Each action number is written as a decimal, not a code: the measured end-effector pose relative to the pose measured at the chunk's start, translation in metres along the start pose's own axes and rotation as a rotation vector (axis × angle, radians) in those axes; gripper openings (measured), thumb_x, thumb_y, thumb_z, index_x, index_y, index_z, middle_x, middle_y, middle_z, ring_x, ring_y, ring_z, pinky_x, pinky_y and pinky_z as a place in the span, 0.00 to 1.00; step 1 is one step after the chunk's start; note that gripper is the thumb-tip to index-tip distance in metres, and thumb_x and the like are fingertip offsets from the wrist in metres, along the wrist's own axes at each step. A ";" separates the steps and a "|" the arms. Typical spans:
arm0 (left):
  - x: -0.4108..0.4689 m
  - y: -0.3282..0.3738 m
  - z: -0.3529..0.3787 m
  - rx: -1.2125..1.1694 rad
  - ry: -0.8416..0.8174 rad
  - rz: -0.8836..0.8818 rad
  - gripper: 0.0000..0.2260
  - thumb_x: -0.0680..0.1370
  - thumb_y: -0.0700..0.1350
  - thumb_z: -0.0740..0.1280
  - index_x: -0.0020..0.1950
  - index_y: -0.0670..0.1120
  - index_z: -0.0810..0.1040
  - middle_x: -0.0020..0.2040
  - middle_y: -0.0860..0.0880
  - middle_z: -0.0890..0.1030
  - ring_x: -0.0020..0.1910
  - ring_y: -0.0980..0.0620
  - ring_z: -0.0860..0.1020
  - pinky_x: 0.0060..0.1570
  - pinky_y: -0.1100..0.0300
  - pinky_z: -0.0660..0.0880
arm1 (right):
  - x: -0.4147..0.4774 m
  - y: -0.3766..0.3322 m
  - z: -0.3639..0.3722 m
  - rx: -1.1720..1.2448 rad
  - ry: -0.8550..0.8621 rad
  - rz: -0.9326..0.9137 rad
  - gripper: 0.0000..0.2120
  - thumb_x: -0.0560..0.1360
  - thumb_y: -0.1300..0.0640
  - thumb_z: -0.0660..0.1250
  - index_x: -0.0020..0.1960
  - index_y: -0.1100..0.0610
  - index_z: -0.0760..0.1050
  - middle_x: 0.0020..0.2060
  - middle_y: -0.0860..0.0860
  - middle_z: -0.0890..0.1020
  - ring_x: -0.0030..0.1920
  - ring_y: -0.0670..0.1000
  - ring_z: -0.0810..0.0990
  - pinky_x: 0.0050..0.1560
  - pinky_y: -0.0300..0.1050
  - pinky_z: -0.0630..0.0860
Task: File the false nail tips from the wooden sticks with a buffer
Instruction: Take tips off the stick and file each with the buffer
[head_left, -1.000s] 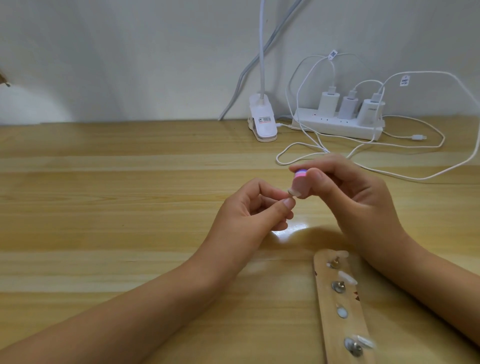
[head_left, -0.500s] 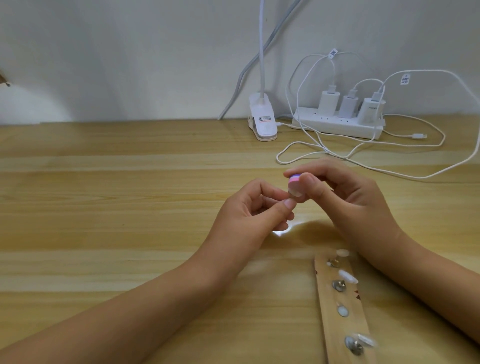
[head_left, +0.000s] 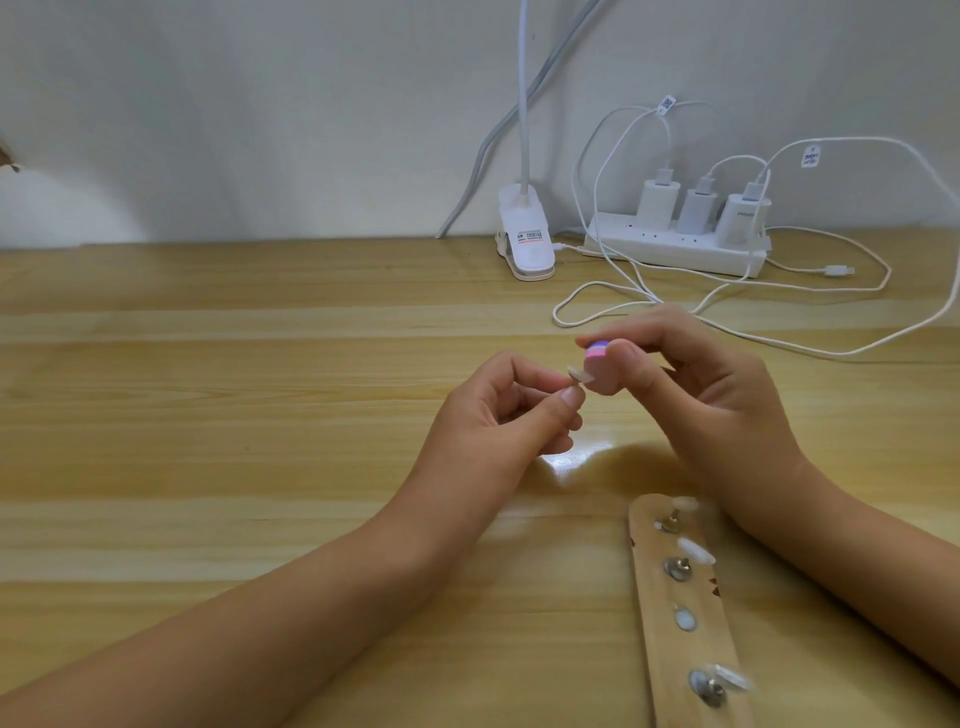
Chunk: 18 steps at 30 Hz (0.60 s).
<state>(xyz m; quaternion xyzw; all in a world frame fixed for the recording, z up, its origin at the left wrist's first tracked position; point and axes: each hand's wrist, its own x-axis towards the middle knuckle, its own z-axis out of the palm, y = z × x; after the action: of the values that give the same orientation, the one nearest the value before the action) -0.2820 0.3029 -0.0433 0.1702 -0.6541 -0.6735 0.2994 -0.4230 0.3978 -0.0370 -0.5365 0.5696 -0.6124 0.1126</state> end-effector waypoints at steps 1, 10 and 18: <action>0.000 0.000 0.000 -0.001 0.002 0.001 0.09 0.77 0.42 0.70 0.39 0.54 0.80 0.35 0.52 0.82 0.34 0.58 0.79 0.39 0.68 0.74 | 0.000 0.000 0.000 -0.005 -0.003 -0.013 0.07 0.78 0.51 0.69 0.51 0.53 0.81 0.45 0.47 0.82 0.45 0.46 0.82 0.47 0.39 0.78; 0.001 -0.002 -0.001 0.006 0.014 -0.001 0.09 0.77 0.42 0.70 0.39 0.55 0.79 0.35 0.53 0.82 0.34 0.58 0.78 0.40 0.68 0.75 | 0.000 0.002 0.001 0.051 -0.019 0.056 0.07 0.76 0.51 0.70 0.49 0.54 0.81 0.43 0.46 0.82 0.44 0.46 0.82 0.46 0.41 0.78; 0.001 -0.003 -0.002 -0.006 0.033 -0.018 0.08 0.77 0.43 0.70 0.40 0.54 0.79 0.35 0.53 0.82 0.35 0.58 0.79 0.39 0.68 0.75 | -0.001 0.002 -0.001 0.030 0.002 0.013 0.04 0.76 0.50 0.71 0.48 0.50 0.81 0.44 0.47 0.83 0.45 0.47 0.82 0.46 0.41 0.79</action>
<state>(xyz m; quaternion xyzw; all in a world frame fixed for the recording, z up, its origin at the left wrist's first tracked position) -0.2824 0.3009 -0.0459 0.1863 -0.6457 -0.6751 0.3044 -0.4244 0.3977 -0.0392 -0.5305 0.5640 -0.6205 0.1242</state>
